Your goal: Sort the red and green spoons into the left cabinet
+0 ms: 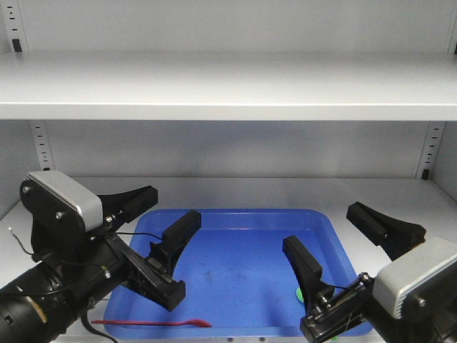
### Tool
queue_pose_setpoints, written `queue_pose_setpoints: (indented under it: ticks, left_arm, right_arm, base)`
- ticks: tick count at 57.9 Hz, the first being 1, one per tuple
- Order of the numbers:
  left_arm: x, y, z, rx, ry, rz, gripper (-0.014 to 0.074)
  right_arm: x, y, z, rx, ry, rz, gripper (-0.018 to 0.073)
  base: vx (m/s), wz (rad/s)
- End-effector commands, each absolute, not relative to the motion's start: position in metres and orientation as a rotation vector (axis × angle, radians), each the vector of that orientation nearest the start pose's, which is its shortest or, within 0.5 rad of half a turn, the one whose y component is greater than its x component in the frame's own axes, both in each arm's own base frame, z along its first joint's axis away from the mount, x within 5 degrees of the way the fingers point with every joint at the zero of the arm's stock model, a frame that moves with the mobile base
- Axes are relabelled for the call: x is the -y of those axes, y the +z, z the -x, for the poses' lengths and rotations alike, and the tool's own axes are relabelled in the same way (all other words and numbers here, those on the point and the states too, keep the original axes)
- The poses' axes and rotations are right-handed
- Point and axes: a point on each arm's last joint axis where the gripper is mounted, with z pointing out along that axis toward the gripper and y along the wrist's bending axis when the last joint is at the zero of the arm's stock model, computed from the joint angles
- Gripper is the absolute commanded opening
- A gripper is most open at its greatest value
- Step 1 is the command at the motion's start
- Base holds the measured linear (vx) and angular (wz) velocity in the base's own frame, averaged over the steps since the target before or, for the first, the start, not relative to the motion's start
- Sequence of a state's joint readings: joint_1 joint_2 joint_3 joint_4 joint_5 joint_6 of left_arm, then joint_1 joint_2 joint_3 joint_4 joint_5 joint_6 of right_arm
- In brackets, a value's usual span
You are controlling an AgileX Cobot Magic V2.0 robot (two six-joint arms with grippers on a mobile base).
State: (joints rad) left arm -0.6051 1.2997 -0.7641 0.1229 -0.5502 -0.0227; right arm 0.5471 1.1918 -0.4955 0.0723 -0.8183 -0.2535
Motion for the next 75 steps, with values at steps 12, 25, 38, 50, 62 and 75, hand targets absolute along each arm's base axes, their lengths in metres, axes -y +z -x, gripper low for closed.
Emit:
queue_pose_setpoints:
  ticks: [12,25,38,50,62,75]
  left_arm:
    - [0.165,0.36,-0.225,-1.198,-0.524,-0.477,0.0438]
    - [0.154,0.37,-0.212,-1.263,-0.526,-0.474,-0.001]
    - [0.138,0.373,-0.193,-1.445,-0.515,-0.474,-0.0004]
    - [0.126,0.376,-0.171,-1.556,-0.488,-0.514,-0.0001]
    - [0.119,0.385,-0.146,-1.557,-0.521,-0.553,0.0]
    - [0.103,0.386,-0.125,-1.59,-0.514,-0.559,-0.0001]
  right_arm:
    - [-0.117,0.321,-0.201,-1.113,0.256,0.399,0.0517]
    - [-0.108,0.327,-0.19,-1.209,0.27,0.394,0.0083]
    - [-0.094,0.332,-0.168,-1.382,0.331,0.368,-0.0008]
    - [-0.083,0.335,-0.147,-1.486,0.41,0.342,-0.0006]
    - [-0.078,0.335,-0.131,-1.54,0.434,0.386,-0.0004]
    - [-0.071,0.339,-0.117,-1.534,0.434,0.423,-0.0004]
  base:
    - [0.0,0.0]
    - [0.0,0.0]
    - [0.0,0.0]
    - [0.0,0.0]
    - [0.0,0.0]
    - [0.0,0.0]
